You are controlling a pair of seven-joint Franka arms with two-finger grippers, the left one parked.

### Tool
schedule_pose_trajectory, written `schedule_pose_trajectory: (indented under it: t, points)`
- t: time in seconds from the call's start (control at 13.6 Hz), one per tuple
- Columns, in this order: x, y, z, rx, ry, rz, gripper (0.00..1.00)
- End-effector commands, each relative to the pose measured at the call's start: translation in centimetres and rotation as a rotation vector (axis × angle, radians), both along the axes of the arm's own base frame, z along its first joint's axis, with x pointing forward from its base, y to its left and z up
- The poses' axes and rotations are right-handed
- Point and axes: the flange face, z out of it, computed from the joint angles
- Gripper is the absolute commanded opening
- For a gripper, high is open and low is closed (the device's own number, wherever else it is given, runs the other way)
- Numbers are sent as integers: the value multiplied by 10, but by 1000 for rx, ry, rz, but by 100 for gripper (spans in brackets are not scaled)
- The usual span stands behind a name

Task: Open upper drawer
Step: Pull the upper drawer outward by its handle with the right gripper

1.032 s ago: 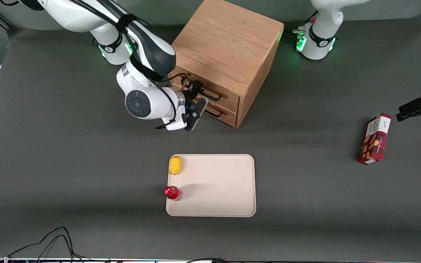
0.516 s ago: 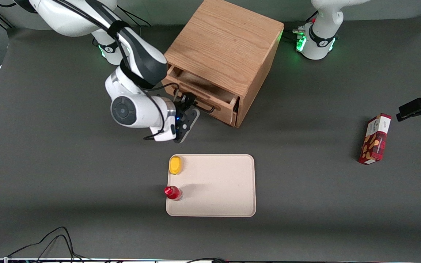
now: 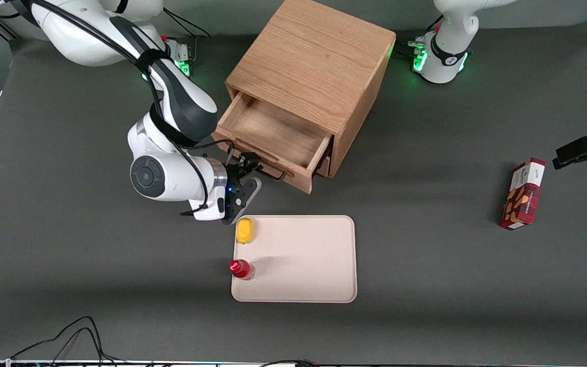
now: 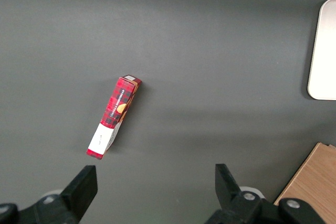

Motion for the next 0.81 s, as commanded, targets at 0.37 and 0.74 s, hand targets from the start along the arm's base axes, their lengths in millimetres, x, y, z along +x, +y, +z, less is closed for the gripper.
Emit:
schedule_pose_trajectory:
  t: [0.37,0.74]
  points:
    - [55,-34,2,-46,17,-28,100]
    - [76,-51,2,-47,-11,-61,100]
